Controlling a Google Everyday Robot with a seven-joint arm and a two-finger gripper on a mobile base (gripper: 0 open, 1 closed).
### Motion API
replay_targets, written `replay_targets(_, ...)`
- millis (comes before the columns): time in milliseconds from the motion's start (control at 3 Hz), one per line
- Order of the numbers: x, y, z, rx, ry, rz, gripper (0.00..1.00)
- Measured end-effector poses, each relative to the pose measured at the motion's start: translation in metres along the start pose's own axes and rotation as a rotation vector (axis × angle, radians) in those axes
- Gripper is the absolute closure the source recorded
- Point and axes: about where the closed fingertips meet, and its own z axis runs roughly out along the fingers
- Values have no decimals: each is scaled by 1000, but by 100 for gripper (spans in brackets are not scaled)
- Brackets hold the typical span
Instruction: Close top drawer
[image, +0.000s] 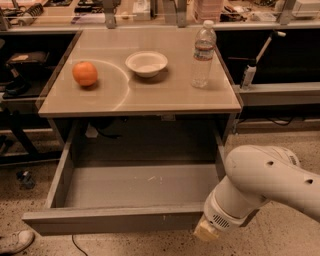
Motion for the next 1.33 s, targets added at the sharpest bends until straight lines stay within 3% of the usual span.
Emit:
replay_targets(1000,0,0,0,0,0,0,11)
replay_targets(1333,0,0,0,0,0,0,0)
